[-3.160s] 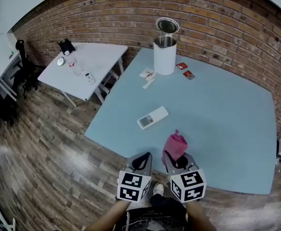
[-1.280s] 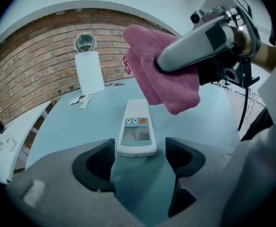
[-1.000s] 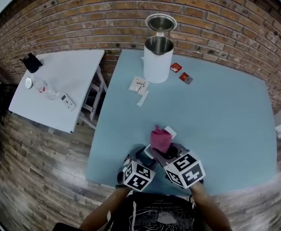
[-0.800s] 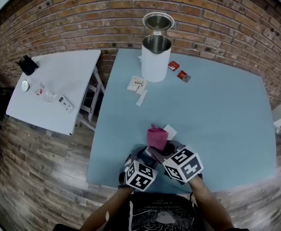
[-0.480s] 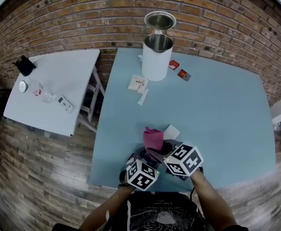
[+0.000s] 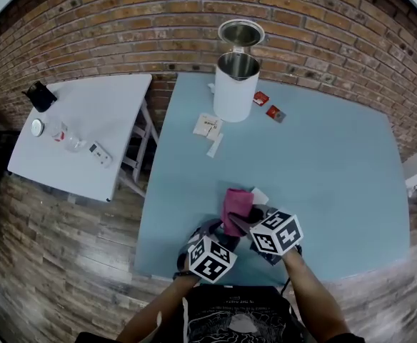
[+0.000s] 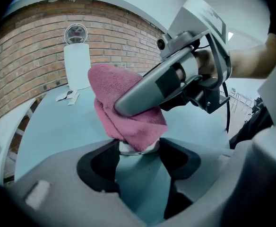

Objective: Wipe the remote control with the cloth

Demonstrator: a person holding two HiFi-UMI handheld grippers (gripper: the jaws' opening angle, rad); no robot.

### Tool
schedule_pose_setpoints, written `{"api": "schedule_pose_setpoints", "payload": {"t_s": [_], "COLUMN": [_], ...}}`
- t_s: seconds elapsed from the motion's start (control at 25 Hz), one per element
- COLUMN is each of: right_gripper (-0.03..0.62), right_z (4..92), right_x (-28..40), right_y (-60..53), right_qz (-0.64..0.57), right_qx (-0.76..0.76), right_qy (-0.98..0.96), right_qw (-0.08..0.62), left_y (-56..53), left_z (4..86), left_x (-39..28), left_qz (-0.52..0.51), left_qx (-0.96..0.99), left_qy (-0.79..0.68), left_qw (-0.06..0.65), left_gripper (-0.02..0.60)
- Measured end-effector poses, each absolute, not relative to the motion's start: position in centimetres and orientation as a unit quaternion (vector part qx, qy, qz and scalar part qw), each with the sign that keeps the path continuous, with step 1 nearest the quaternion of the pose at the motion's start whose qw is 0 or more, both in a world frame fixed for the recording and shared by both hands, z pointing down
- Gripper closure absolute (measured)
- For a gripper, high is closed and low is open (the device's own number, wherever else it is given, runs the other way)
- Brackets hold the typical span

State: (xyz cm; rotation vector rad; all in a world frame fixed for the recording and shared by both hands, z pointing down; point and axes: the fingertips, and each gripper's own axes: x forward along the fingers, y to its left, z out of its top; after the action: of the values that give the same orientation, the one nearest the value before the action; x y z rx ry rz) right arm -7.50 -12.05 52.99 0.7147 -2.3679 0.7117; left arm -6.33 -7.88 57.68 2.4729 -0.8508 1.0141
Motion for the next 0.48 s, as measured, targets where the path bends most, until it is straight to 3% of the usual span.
{"api": "schedule_pose_setpoints", "payload": {"t_s": [0.48], "right_gripper": [0.525], "right_z": [53.5], "right_x": [-3.3], "right_y": [-15.4], "right_qz": [0.316], "right_qx": [0.342], "right_qy": [-0.856], "right_qw": [0.223], "left_y": [-7.9], "left_z": [57.8], "left_x": [-6.6], "left_qz": [0.359], "left_qx": [0.865], "left_qy": [-0.300], "left_qw": [0.180], "left_gripper": [0.322]}}
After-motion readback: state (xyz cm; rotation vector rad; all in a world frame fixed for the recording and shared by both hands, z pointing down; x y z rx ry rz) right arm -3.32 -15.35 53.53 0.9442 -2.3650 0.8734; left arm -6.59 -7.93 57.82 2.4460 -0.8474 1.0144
